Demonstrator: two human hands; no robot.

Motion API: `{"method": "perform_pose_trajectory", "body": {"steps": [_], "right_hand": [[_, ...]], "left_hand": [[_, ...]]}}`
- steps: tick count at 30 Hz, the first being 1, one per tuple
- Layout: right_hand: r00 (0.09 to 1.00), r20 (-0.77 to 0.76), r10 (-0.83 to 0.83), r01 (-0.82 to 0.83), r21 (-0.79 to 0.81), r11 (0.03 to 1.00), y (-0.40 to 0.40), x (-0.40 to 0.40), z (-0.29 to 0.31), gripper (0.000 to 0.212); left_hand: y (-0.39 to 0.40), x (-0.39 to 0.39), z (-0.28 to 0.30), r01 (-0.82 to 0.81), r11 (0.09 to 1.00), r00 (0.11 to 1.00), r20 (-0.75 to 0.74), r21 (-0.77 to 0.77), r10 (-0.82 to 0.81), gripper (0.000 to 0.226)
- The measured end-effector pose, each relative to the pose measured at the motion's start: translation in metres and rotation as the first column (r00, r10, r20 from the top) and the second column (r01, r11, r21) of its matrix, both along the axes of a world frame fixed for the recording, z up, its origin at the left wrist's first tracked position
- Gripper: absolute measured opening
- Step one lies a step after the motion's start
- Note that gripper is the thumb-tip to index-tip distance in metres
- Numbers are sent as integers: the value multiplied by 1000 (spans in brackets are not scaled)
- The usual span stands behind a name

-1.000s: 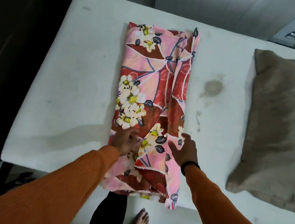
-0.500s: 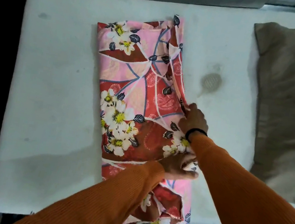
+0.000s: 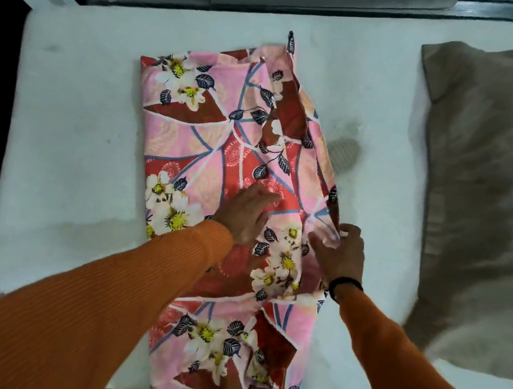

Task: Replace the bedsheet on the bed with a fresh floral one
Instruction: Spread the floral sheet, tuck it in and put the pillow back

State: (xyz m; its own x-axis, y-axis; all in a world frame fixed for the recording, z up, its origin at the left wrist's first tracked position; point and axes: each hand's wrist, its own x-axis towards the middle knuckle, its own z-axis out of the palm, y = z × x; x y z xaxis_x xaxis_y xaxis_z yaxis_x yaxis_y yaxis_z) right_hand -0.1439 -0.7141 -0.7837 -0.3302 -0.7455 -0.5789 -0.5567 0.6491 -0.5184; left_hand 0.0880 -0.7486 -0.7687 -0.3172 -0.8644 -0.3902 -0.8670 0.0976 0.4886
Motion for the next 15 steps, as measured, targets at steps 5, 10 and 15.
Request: {"method": "perform_pose_trajectory", "body": {"steps": [5,10,15], "right_hand": [[990,57,-131,125,95,988,39,17,10,67],[977,90,-195,149,367,918,76,17,16,104],[987,141,-81,12,436,900,104,20,24,123]], "left_hand": [[-59,-28,-6,203,975,955,237,-86,-178,52],[-143,-28,-10,541,837,688,528,82,-497,110],[-230,-22,17,727,651,399,639,217,-658,164]]}}
